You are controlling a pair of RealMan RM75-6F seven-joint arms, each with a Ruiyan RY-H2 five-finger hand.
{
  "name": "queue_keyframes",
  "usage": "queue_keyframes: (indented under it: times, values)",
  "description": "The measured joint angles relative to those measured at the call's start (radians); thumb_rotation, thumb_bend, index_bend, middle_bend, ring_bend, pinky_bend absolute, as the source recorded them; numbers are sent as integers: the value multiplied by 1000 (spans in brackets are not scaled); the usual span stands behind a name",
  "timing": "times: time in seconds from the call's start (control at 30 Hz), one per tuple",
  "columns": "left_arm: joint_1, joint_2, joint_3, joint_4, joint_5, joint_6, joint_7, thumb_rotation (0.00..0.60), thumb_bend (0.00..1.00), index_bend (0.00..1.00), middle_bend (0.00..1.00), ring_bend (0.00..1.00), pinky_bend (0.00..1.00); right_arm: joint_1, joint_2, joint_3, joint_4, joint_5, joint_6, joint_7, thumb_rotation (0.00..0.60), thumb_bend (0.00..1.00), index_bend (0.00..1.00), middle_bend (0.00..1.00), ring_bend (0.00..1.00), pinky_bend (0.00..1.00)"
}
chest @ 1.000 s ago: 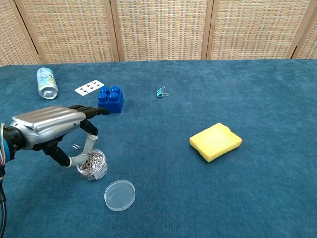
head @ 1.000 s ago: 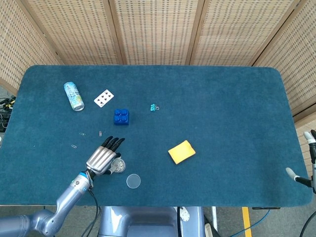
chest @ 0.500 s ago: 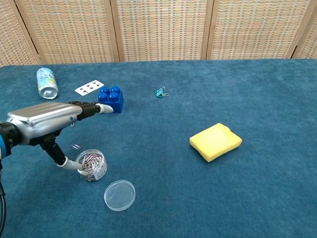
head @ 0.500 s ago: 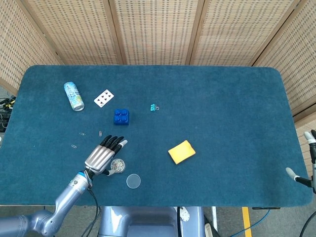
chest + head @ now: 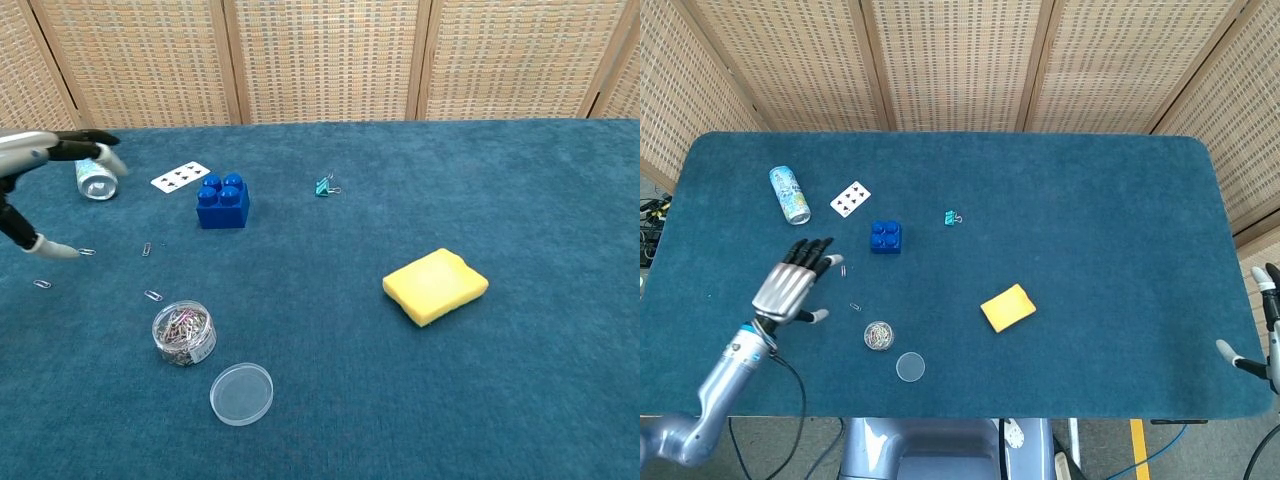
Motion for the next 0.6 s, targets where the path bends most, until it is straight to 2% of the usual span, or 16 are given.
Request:
queue_keyframes:
  times: [0.13,0.37,0.6]
  values:
    - [3,-7,-3,135,-14,-36,-107,600,167,423,0,0,0,4,-6,0,0,4,-5,-15,600,0,4,0,0,0]
    - [0,-85,9,388,1,-112,-304,600,213,472,0,0,0,4,-10,4,-3,9,3,-31,600,0,4,0,0,0]
    - [-8,-165,39,531,59,-154,-403,600,260,506,0,0,0,7,-14,5,-2,16,-4,-42,600,0,4,0,0,0]
